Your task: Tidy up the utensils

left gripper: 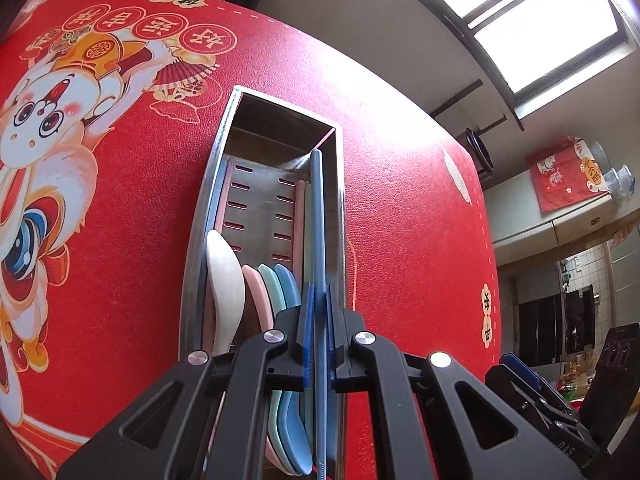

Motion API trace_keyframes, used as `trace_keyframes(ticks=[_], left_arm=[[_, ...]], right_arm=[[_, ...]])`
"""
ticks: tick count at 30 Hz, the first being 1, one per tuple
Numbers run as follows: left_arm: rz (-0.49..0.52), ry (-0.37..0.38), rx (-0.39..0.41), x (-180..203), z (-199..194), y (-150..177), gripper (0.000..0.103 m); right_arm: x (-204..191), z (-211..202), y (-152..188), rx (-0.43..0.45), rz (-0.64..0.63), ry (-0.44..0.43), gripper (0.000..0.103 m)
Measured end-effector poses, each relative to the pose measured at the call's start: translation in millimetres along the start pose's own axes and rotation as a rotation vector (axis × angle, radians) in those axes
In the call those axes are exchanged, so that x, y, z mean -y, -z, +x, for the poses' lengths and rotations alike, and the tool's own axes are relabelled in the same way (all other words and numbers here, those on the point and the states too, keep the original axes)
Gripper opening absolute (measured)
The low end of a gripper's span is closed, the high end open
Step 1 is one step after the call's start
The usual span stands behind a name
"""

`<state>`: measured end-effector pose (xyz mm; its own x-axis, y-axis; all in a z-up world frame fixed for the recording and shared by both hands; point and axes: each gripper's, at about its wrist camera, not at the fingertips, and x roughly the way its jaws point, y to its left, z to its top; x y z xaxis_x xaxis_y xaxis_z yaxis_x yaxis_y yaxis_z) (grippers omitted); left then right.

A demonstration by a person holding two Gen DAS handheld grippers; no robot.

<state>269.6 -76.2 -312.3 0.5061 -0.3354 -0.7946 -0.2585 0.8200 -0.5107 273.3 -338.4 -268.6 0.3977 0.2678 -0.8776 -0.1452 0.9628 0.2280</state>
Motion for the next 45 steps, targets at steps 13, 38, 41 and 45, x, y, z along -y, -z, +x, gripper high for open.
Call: trace_keyframes(ticks=[13,38,41,45], left_arm=[[0.049,0.015,-0.032,5.0,3.9,-2.5,0.017],[0.528,-0.199,0.358,8.3,-260.2,14.7,0.097],[0.523,-0.213,0.405,1.2,-288.2,20.8,0.097],[0.523,-0.229,0.45,-4.3,-317.1,29.9,0.097]], right_arm=[[1.4,-9.8,7.4,0.014,0.033,0.025,0.086],[-89.3,-164.3,34.9,0.31,0.052,0.142,0.086],[-106.5,-184.2,45.9,0.349,0.052,0.165,0.086],[-127.2,-204.9,62.1,0.392,0.035,0.178,0.086]])
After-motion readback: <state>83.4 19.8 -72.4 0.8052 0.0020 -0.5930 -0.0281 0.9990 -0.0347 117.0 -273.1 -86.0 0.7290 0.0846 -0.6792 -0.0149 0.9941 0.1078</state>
